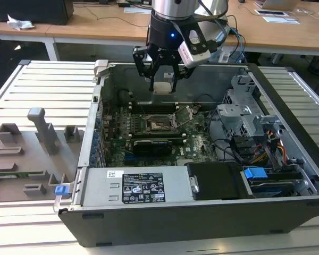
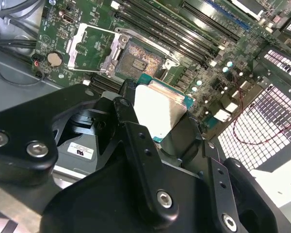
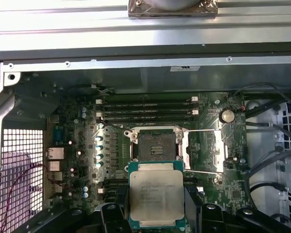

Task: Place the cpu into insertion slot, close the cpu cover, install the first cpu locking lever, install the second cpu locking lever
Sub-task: 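Place the cpu into insertion slot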

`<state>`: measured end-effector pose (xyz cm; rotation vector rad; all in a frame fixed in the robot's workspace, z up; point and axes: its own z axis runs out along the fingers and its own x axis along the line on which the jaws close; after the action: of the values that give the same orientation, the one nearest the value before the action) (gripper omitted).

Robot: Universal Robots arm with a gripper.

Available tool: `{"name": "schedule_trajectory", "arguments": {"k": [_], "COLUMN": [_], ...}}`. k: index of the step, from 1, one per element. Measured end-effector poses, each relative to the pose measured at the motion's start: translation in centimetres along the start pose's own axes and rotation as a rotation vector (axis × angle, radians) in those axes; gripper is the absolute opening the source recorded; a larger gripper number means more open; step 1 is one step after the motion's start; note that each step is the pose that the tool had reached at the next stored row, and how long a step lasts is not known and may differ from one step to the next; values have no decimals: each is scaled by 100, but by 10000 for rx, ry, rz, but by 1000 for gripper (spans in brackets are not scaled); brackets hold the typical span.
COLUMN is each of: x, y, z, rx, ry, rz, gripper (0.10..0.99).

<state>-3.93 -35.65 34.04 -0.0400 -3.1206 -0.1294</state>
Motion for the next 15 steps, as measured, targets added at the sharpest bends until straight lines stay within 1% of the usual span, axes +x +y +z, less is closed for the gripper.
{"name": "schedule_trajectory", "arguments": {"k": [4,8,15], "x": [0,-1,-2], "y": [-2,-6,-9], "z": [22,68,106], "rx": [1,0,0], "ry": [0,0,0], "rz": [0,0,0], "gripper": [541,541,541]}}
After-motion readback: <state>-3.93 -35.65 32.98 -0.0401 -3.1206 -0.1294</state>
